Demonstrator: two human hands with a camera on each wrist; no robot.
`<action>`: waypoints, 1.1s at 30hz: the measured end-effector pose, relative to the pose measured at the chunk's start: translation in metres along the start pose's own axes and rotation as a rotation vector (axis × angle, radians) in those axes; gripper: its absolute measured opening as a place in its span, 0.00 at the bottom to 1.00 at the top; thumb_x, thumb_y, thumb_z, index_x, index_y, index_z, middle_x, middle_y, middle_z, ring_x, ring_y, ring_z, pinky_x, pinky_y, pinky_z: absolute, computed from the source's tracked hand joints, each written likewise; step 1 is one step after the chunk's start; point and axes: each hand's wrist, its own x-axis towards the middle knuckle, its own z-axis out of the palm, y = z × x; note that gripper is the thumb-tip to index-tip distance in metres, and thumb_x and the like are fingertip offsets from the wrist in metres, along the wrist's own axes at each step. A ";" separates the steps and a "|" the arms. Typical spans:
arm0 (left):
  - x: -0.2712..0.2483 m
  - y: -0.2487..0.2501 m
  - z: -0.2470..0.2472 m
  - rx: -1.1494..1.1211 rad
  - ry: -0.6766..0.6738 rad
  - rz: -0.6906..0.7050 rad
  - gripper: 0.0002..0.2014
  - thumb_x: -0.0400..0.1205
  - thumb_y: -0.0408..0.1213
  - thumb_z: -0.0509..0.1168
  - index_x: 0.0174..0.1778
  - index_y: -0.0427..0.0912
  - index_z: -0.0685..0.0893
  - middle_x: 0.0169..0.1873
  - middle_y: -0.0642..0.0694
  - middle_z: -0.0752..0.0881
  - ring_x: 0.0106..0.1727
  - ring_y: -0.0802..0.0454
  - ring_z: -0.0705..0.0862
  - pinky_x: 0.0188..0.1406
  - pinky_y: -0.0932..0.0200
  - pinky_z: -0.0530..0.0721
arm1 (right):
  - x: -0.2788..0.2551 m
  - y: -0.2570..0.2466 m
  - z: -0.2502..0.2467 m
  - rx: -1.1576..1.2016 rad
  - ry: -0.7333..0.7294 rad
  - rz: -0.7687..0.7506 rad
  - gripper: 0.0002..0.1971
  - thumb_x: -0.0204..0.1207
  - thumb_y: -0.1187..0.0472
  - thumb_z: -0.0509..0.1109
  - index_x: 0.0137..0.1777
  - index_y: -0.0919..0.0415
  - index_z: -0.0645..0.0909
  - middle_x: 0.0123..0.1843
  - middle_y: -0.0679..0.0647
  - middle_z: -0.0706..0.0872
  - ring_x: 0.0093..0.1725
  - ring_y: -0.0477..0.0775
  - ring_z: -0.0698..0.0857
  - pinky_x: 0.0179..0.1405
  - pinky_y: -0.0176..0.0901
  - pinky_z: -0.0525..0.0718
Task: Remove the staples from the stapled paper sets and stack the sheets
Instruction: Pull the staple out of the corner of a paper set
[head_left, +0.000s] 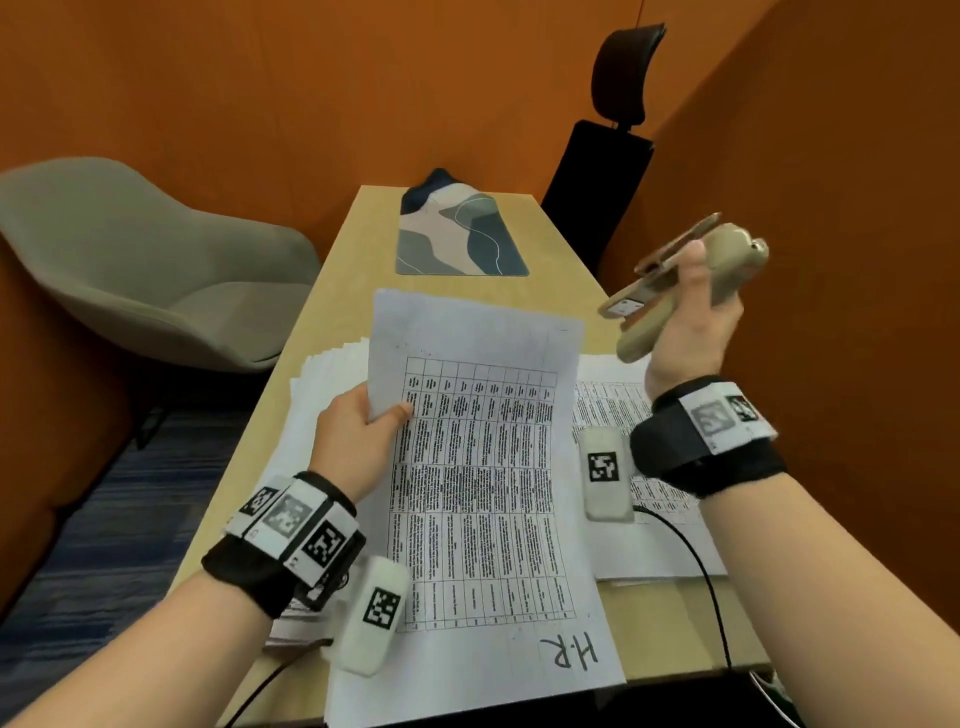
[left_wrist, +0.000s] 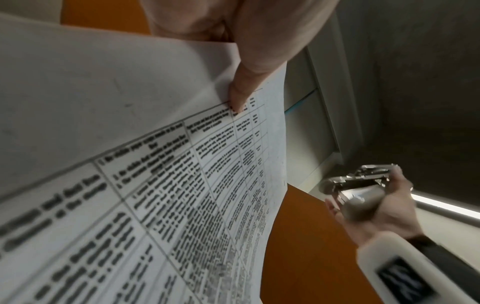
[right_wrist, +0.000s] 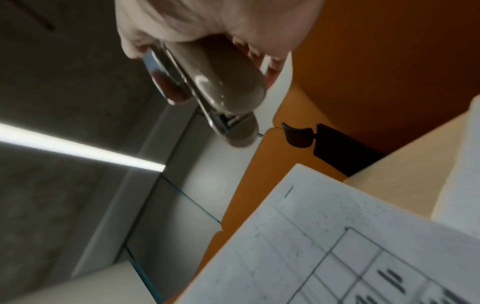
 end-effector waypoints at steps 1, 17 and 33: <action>0.002 0.002 0.001 -0.004 0.005 -0.011 0.13 0.82 0.31 0.64 0.62 0.38 0.82 0.55 0.43 0.86 0.54 0.49 0.83 0.56 0.58 0.76 | -0.002 -0.003 -0.006 0.020 -0.050 0.053 0.13 0.69 0.46 0.68 0.44 0.55 0.77 0.36 0.48 0.84 0.35 0.45 0.85 0.36 0.39 0.84; 0.065 0.039 0.095 -0.024 -0.217 -0.209 0.10 0.70 0.30 0.70 0.46 0.38 0.83 0.56 0.32 0.85 0.58 0.36 0.84 0.61 0.41 0.81 | 0.038 0.029 -0.080 -0.590 -0.294 0.747 0.28 0.70 0.44 0.73 0.63 0.64 0.78 0.50 0.63 0.86 0.47 0.63 0.85 0.61 0.62 0.81; 0.054 0.016 0.215 0.557 -0.552 -0.287 0.16 0.83 0.32 0.59 0.65 0.30 0.72 0.65 0.35 0.78 0.64 0.40 0.79 0.56 0.53 0.77 | 0.085 0.106 -0.126 -1.363 -0.413 0.852 0.30 0.82 0.48 0.59 0.77 0.68 0.61 0.74 0.67 0.70 0.71 0.68 0.72 0.71 0.56 0.70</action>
